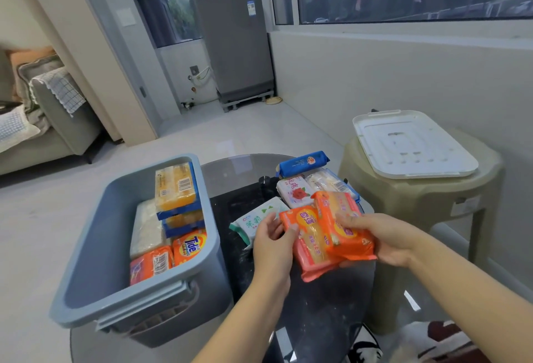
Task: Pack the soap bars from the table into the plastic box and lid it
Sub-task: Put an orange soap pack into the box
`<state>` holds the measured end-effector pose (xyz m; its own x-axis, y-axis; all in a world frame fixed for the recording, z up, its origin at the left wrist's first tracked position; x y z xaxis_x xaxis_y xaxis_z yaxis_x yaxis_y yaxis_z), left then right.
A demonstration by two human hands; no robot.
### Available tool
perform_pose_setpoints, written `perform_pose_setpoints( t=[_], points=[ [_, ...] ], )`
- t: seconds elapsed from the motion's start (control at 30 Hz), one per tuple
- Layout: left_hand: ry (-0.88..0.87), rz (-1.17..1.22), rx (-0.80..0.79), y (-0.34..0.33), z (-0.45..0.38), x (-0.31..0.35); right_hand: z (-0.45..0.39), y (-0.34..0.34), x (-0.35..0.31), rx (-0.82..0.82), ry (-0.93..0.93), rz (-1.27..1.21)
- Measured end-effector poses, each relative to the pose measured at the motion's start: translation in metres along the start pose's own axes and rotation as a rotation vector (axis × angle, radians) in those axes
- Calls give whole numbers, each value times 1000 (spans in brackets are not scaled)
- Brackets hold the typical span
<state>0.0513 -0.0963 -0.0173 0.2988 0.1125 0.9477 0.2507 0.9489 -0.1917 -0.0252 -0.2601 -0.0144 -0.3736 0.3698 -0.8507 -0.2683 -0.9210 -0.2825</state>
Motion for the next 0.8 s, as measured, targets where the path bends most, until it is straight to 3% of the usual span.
perform_pose_setpoints(
  t=[0.1,0.23,0.37,0.6,0.8],
  points=[
    [55,75,-99,-5,10,14,8,-5,-17,-45,83,-3],
    [-12,58,-178,-7,25,53,22,-22,-38,-156,209,-25],
    [-86,-37,-145,4,38,93,30,-47,-58,-228,269,-49],
    [-110,34,-118,51,47,148,29,-101,-80,-342,351,-121],
    [18,8,-31,102,38,167,8,-140,-79,-289,303,-162]
  ],
)
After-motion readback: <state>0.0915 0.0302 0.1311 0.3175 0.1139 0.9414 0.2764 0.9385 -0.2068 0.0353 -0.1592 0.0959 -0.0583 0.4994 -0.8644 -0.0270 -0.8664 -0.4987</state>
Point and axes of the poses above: each hand's wrist, its own z-axis away from the middle knuckle, its own y-axis out of the back of the hand, x = y × z, the point moved 4 cm from there along -z, towards the middle knuckle
